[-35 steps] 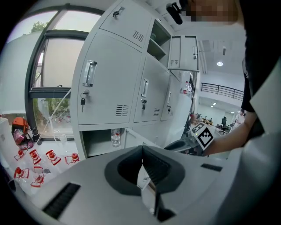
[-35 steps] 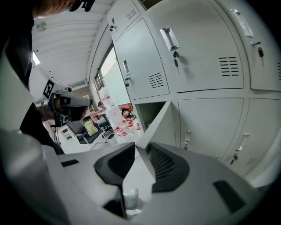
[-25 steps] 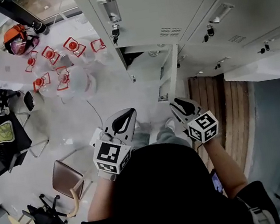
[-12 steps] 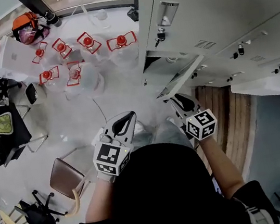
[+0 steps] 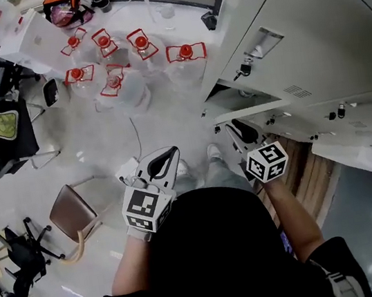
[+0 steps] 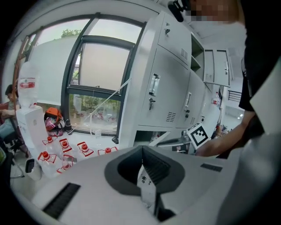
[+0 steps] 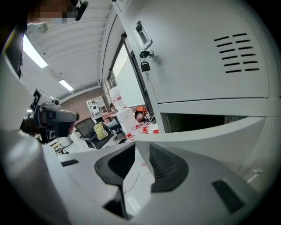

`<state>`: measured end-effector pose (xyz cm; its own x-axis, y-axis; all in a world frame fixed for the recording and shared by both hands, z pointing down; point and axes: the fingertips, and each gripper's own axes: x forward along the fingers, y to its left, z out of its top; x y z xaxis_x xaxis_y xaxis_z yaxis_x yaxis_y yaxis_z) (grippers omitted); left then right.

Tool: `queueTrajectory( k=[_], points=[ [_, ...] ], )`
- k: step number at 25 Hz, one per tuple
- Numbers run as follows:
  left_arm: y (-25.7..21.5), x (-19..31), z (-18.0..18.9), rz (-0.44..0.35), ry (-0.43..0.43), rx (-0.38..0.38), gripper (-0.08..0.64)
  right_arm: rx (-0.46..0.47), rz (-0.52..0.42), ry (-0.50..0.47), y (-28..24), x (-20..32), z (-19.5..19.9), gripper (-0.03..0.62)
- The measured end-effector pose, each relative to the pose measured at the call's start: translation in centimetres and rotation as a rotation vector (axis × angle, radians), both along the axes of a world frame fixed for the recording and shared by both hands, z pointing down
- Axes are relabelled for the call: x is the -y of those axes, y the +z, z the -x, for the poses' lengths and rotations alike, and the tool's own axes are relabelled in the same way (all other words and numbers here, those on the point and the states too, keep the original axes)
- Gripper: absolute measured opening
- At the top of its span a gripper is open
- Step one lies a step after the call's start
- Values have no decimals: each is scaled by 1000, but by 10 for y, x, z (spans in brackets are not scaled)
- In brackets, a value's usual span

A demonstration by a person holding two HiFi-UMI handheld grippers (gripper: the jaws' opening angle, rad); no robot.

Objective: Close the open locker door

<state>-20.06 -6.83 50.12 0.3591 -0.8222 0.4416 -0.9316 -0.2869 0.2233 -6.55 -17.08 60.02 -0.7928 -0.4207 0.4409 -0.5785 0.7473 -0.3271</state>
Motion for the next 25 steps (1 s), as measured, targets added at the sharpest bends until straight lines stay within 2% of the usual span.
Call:
queueTrajectory(
  k=[10,18,25],
  points=[
    [6,11,-14,19,-179,19,21,7,13,-146,16,51,6,117],
    [11,13,-23,34,-282,32,21,8,12,-200,23,75,11,117],
    [10,10,-23,32,-331,33,21,-17,-13,-190,27,88,11,117]
  ],
)
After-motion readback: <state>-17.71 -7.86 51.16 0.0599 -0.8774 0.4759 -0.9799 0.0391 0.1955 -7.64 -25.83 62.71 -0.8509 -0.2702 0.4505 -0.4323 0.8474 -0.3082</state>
